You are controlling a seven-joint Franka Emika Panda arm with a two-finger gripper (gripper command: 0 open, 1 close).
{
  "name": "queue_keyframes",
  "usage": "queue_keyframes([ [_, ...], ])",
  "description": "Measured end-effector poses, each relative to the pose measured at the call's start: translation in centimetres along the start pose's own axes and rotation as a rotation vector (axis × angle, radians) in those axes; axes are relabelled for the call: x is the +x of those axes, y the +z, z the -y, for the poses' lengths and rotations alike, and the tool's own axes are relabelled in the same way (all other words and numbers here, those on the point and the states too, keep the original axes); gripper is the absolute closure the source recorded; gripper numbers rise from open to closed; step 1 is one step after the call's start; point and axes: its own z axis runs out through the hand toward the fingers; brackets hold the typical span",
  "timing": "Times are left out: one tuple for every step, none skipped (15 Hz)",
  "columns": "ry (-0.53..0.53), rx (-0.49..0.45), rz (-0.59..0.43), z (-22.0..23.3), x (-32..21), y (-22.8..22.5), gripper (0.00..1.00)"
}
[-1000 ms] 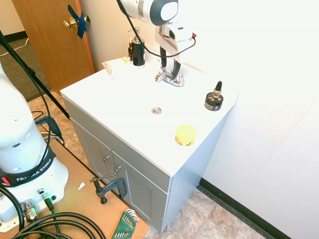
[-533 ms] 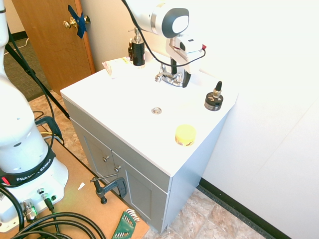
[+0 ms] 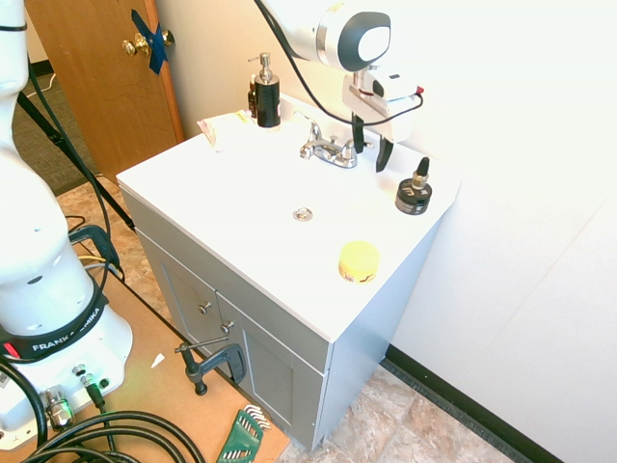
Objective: Turn off the cold water
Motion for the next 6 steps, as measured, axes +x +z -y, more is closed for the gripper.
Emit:
queue_keyframes([
  [-0.036,0.006,0.021,-1.1,-0.6,-0.8,0.00],
  [-0.082,0.014,0.053,-2.5,-1.5,-1.7,0.00],
  [-0.119,0.021,0.085,-4.2,-2.5,-2.6,0.00],
  [-0.150,0.030,0.109,-6.0,-3.6,-3.5,0.00],
  [-0.175,0.035,0.128,-7.7,-4.6,-4.1,0.00],
  [-0.198,0.040,0.141,-9.3,-5.9,-4.8,0.00],
])
